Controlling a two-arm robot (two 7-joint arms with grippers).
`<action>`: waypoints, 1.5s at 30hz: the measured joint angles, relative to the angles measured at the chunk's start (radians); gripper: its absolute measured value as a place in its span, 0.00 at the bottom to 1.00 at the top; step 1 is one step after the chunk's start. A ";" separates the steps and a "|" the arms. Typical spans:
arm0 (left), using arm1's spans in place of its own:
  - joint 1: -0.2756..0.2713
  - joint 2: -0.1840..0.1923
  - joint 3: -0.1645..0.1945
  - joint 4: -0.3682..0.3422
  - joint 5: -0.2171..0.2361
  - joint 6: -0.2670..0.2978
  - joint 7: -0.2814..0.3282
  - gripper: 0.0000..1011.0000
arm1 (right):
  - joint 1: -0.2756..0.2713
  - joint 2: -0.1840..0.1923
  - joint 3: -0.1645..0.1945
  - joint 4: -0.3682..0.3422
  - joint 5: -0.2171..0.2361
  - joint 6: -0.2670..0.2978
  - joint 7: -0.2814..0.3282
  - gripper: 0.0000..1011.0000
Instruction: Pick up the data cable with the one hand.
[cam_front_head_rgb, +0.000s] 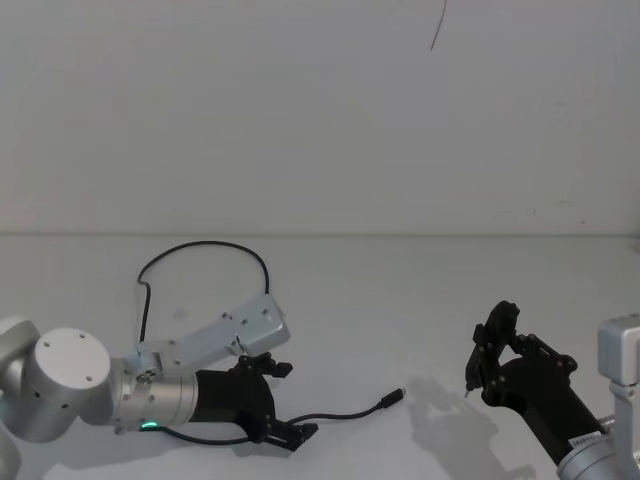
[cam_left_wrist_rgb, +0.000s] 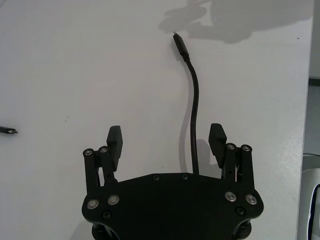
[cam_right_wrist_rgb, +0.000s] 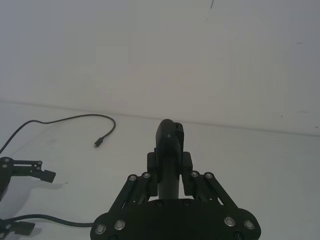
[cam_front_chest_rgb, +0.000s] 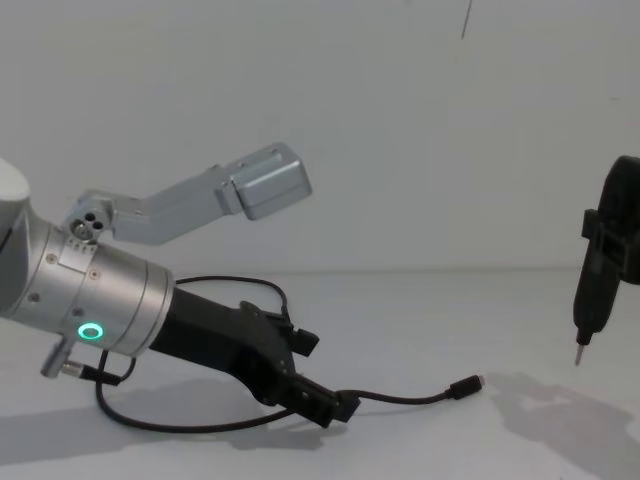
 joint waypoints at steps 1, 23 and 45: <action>0.000 0.000 0.001 0.000 0.000 0.000 0.000 0.99 | 0.000 0.000 0.000 0.000 0.000 0.000 0.000 0.26; -0.003 -0.005 0.008 0.002 0.003 0.005 -0.002 0.39 | 0.000 0.000 0.000 0.000 0.000 0.000 0.000 0.26; 0.001 -0.003 0.008 -0.006 0.004 -0.002 0.002 0.03 | 0.001 0.000 0.003 -0.001 -0.003 -0.006 0.003 0.26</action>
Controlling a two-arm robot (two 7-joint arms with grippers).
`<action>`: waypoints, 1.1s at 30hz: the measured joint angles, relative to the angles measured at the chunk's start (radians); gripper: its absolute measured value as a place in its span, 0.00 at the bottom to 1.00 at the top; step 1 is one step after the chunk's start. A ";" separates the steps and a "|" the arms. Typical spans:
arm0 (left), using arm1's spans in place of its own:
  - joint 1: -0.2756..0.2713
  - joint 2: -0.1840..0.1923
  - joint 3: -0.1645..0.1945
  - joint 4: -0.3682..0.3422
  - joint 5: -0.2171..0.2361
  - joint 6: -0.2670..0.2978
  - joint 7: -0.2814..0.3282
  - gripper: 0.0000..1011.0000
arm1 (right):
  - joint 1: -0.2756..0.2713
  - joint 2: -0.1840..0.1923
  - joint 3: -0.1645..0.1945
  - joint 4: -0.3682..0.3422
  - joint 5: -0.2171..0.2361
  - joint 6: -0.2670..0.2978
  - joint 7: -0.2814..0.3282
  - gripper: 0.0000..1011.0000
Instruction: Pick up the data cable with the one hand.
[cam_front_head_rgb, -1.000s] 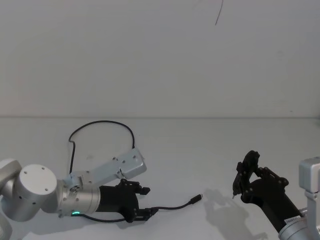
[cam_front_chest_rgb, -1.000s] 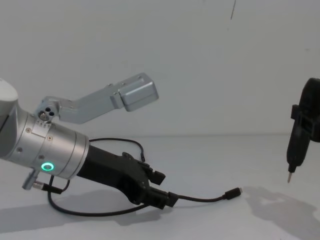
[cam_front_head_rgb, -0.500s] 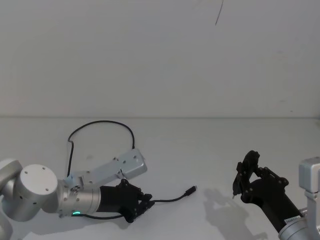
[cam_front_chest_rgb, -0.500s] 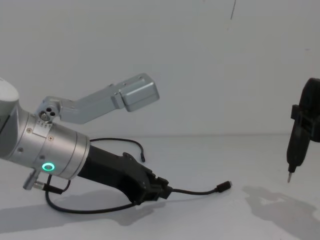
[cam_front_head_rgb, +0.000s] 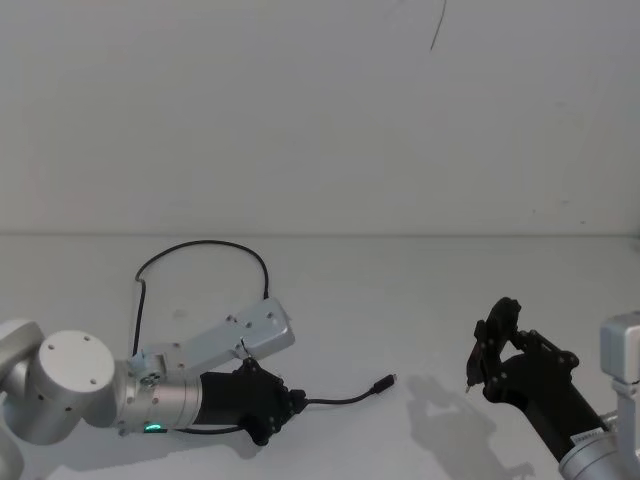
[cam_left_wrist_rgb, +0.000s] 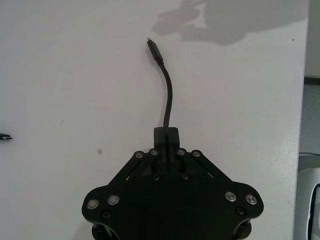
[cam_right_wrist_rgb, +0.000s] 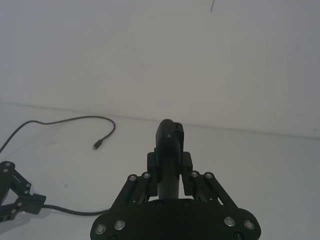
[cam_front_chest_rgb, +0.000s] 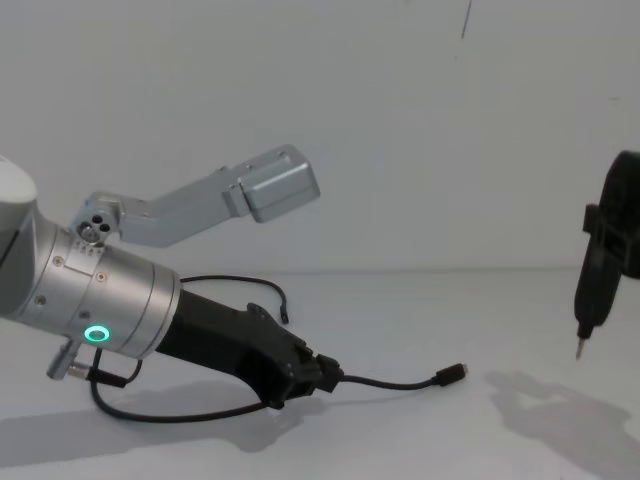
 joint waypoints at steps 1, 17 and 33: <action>0.002 0.001 -0.001 -0.002 0.000 -0.003 0.001 0.03 | 0.001 0.000 0.001 -0.001 0.000 -0.002 0.001 0.26; 0.072 0.050 -0.058 -0.088 -0.004 -0.186 0.035 0.03 | 0.045 0.026 0.025 -0.043 0.000 -0.069 0.074 0.26; 0.151 0.118 -0.133 -0.174 -0.043 -0.366 0.048 0.03 | 0.093 0.027 0.029 -0.062 0.040 -0.078 0.150 0.26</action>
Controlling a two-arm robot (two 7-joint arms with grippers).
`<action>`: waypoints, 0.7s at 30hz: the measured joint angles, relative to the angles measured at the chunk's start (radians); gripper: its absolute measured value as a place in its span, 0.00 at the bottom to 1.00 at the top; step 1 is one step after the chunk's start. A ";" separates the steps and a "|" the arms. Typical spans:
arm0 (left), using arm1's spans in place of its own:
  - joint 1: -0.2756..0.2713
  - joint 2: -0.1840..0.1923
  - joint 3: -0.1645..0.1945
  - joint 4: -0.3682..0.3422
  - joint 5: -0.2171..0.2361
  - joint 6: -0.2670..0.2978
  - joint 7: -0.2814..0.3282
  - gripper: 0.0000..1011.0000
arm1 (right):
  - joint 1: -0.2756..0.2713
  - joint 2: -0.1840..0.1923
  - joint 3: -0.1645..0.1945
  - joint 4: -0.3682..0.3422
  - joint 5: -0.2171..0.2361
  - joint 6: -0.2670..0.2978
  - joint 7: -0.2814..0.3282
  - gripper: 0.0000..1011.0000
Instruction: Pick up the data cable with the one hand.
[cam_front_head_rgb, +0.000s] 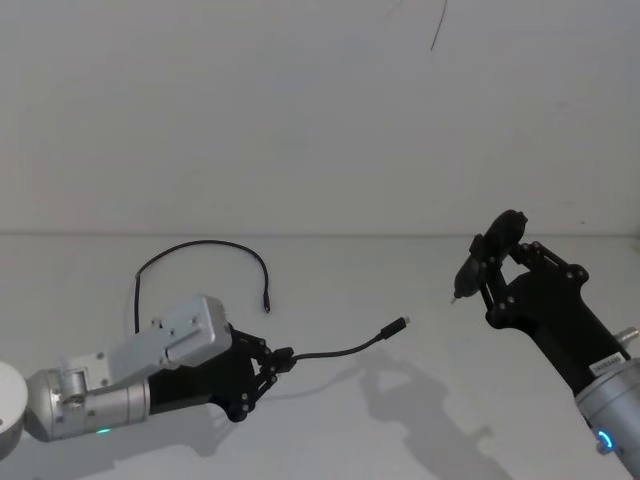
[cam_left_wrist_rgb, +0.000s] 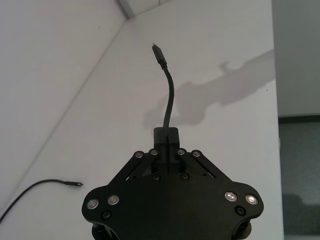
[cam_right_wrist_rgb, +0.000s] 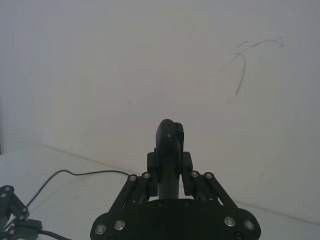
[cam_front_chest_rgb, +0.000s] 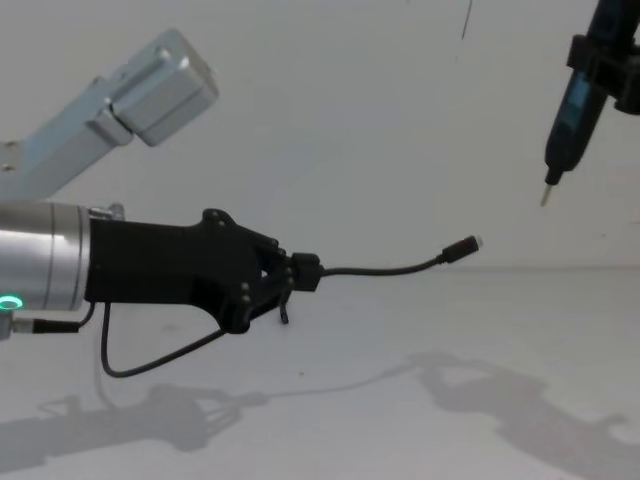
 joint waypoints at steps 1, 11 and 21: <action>0.002 0.002 -0.002 -0.002 -0.001 -0.005 0.000 0.03 | 0.002 -0.001 0.000 0.000 0.001 0.001 0.002 0.26; 0.019 0.017 -0.018 -0.021 -0.009 -0.040 0.003 0.03 | 0.019 -0.012 -0.007 -0.002 0.026 0.026 0.034 0.26; 0.028 0.024 -0.026 -0.030 -0.013 -0.058 0.004 0.03 | 0.029 -0.020 -0.015 0.000 0.046 0.045 0.050 0.26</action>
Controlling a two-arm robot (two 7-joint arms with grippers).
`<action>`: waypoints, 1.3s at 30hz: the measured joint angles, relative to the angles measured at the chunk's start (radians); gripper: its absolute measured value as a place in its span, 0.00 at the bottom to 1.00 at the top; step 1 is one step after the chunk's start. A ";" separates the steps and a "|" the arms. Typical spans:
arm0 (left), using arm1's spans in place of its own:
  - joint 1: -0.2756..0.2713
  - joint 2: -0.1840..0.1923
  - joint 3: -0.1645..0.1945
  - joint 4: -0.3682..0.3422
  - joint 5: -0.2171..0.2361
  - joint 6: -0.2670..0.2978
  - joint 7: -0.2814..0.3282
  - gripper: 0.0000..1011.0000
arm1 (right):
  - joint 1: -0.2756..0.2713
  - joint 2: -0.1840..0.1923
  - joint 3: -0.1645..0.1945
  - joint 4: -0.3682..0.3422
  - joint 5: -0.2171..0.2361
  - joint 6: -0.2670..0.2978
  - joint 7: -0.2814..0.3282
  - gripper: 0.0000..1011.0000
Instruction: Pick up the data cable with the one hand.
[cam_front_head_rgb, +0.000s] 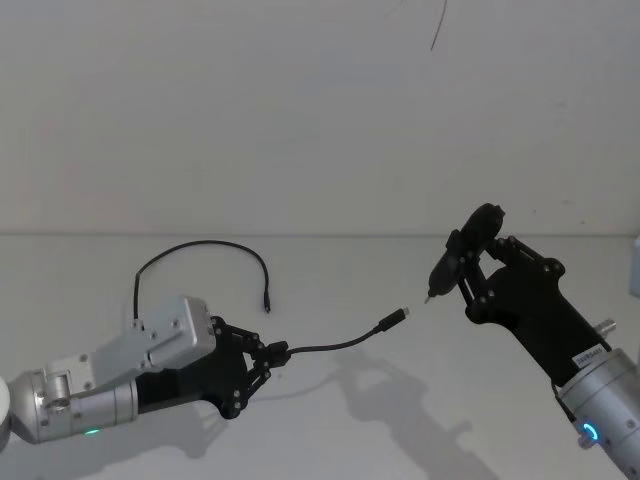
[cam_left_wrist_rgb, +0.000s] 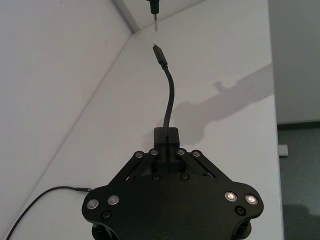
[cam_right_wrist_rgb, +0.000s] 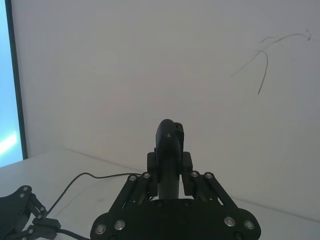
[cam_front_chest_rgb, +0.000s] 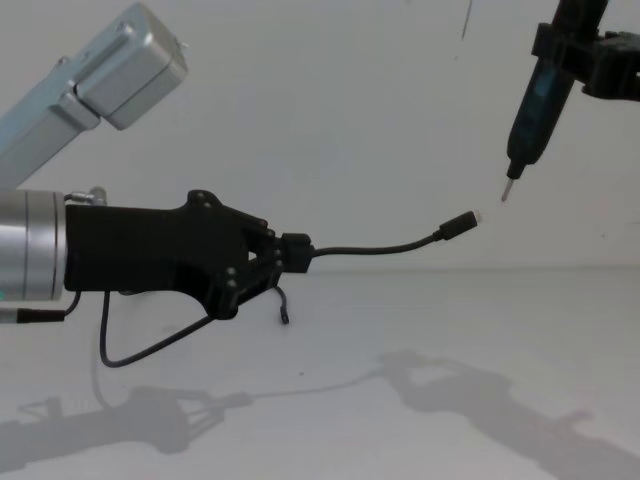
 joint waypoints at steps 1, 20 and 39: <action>0.000 0.000 0.000 0.000 0.000 -0.001 0.000 0.03 | 0.001 -0.001 -0.002 0.000 0.003 0.002 0.001 0.26; 0.005 0.004 -0.005 -0.006 -0.003 -0.010 0.001 0.03 | 0.002 -0.006 -0.016 -0.001 0.019 0.017 0.006 0.26; 0.006 0.005 -0.006 -0.006 -0.003 -0.012 0.001 0.03 | 0.014 -0.015 -0.025 0.009 0.022 0.015 0.008 0.26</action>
